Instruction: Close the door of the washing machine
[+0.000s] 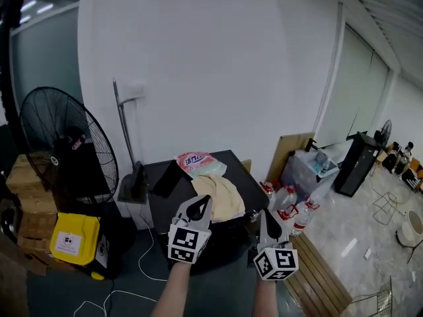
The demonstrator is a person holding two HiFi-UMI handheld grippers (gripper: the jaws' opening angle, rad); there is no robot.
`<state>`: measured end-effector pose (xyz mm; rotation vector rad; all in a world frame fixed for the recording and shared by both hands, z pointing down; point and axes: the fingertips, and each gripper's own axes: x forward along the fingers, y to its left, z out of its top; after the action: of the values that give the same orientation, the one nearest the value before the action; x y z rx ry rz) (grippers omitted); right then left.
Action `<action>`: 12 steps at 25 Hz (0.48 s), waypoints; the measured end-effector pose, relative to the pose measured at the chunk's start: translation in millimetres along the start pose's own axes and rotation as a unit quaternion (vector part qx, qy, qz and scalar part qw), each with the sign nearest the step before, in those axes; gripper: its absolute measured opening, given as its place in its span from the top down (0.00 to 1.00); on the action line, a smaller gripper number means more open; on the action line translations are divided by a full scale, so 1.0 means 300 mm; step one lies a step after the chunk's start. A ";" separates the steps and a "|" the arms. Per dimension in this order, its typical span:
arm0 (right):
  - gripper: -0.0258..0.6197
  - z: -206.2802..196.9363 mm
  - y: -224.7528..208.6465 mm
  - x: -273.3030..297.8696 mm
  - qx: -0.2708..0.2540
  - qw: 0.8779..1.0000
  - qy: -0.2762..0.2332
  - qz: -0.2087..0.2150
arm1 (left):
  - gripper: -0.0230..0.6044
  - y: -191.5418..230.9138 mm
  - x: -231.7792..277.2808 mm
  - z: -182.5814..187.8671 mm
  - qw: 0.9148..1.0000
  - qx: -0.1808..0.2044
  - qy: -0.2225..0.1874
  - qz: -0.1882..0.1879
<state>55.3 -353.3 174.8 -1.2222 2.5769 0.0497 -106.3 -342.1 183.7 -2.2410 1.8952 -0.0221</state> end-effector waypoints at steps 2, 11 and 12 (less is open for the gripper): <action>0.94 0.000 -0.001 -0.006 -0.002 1.000 0.001 -0.003 | 0.96 -0.004 -0.005 -0.007 1.000 -0.003 0.002 -0.002; 0.94 -0.023 0.020 -0.002 -0.009 1.000 0.019 0.001 | 0.96 -0.007 -0.013 -0.005 1.000 -0.009 0.004 -0.007; 0.94 -0.026 0.022 -0.002 -0.009 1.000 0.020 0.002 | 0.96 -0.008 -0.014 -0.006 1.000 -0.009 0.004 -0.008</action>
<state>48.6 -349.7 181.8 -1.2375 2.6175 0.0508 -104.9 -338.0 186.5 -2.2711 1.8899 -0.0154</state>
